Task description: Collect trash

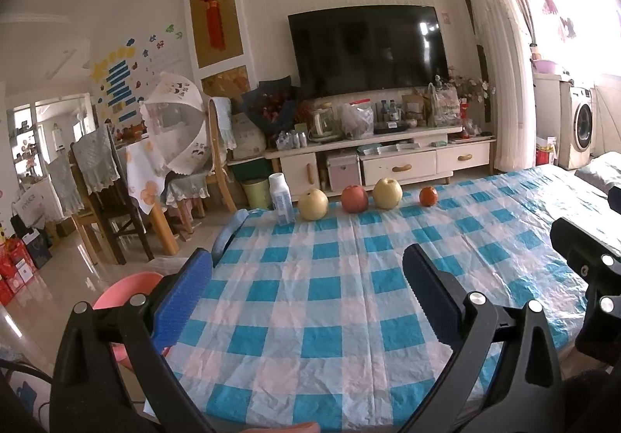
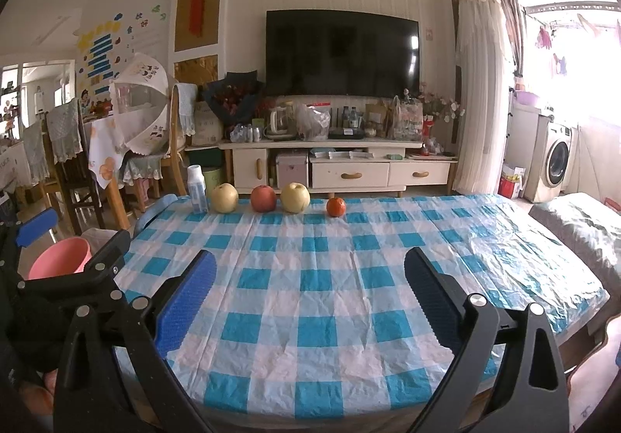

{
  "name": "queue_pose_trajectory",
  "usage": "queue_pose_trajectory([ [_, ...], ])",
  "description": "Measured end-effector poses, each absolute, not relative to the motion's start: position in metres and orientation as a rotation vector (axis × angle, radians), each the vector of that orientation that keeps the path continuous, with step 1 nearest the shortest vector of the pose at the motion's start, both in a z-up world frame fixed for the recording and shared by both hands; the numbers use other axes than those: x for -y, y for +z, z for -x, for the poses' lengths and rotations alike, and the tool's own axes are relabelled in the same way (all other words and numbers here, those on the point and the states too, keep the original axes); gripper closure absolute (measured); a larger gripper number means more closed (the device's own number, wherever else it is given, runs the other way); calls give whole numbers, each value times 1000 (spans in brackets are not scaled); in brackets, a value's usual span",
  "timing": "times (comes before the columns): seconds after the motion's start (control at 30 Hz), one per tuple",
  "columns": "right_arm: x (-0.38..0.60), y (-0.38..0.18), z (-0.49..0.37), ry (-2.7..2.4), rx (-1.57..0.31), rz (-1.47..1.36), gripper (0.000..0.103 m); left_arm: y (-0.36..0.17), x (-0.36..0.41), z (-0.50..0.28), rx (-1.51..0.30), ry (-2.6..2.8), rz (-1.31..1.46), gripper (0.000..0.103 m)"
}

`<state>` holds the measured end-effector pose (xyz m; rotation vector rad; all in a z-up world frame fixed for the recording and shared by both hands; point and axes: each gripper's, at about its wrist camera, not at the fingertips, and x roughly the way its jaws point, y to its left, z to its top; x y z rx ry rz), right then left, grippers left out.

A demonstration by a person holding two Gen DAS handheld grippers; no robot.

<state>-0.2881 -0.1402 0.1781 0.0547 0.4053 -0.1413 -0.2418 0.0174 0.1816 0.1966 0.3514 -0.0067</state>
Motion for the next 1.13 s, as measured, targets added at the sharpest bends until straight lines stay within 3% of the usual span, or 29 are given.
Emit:
queue_pose_trajectory([
  [0.7, 141, 174, 288, -133, -426, -51, 6, 176, -20, 240, -374, -1, -211, 4],
  [1.13, 161, 124, 217, -100, -603, -106, 6, 126, -26, 179, -521, 45, -217, 4],
])
